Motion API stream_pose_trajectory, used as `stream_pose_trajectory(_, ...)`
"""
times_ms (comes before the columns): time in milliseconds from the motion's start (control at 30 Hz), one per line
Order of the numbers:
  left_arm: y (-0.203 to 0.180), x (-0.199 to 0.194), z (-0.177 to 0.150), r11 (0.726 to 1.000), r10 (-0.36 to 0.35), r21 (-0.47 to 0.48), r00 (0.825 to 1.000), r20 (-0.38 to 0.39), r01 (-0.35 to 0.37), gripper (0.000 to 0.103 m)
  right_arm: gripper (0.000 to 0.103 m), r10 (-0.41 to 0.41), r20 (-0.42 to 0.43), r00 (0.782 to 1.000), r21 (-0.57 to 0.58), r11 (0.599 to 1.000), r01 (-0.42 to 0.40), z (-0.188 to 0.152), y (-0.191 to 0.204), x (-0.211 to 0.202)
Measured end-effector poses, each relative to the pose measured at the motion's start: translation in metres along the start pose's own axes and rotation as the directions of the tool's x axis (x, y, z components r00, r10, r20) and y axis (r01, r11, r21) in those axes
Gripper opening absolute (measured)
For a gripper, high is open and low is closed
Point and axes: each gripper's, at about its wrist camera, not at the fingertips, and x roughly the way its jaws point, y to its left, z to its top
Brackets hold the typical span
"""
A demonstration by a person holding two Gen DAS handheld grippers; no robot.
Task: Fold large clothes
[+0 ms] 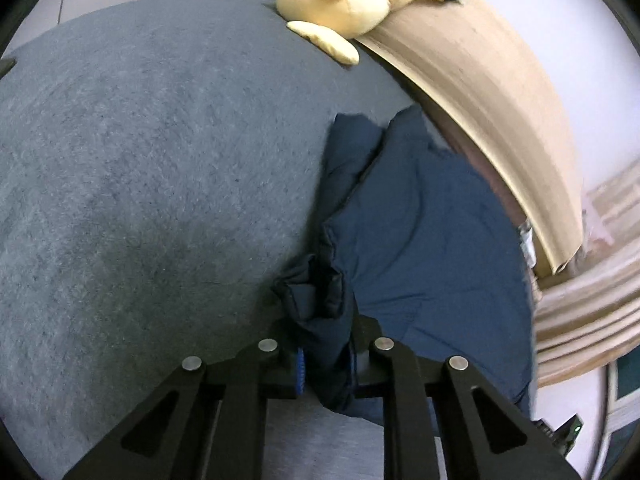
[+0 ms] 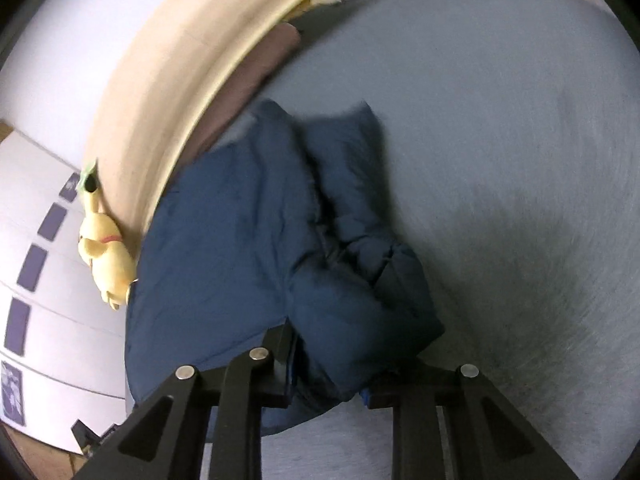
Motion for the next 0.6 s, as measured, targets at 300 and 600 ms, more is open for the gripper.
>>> stream_pose_trajectory(300,0.012,-0.046,-0.004,0.994,0.018,-0.106,0.998,0.063,-0.011,0.065,0.081,0.123,0.094,0.988,0.215,0.966,-0.141,-0.01,-0.028,-0.041)
stream_pose_trajectory(600,-0.051,-0.032,-0.032,0.998,-0.061,-0.028,0.998,-0.006,0.06,0.069,0.081,0.211,-0.033,0.977,0.134,0.969,-0.205,-0.043,0.022,-0.026)
